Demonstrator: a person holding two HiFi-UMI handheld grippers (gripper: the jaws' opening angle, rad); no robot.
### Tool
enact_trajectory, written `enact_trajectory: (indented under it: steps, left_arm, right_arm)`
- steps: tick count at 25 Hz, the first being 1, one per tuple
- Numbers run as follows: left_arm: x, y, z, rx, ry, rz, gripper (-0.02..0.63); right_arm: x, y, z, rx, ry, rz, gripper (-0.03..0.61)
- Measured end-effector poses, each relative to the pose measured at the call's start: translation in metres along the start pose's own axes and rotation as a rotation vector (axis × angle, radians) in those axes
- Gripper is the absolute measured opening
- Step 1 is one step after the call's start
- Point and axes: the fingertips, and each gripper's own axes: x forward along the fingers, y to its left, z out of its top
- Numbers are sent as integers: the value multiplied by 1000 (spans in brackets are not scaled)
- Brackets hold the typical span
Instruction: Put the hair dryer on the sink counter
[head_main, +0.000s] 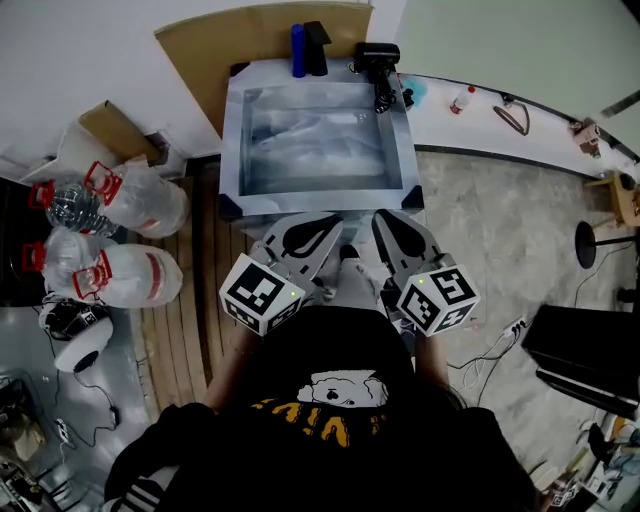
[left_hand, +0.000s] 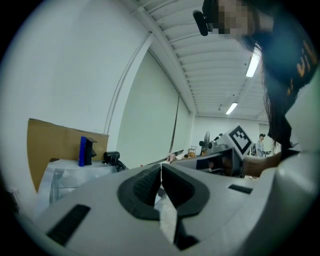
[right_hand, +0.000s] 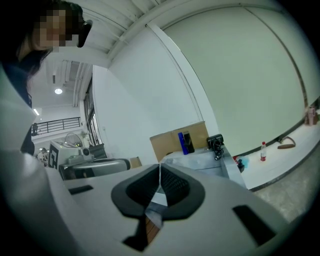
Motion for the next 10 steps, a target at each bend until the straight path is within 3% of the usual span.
enact_trajectory:
  steps: [10]
  left_arm:
    - [7,-4,-7,1,19,-32,9]
  right_arm:
    - [-12,-24,10,-3,-23,-55,11]
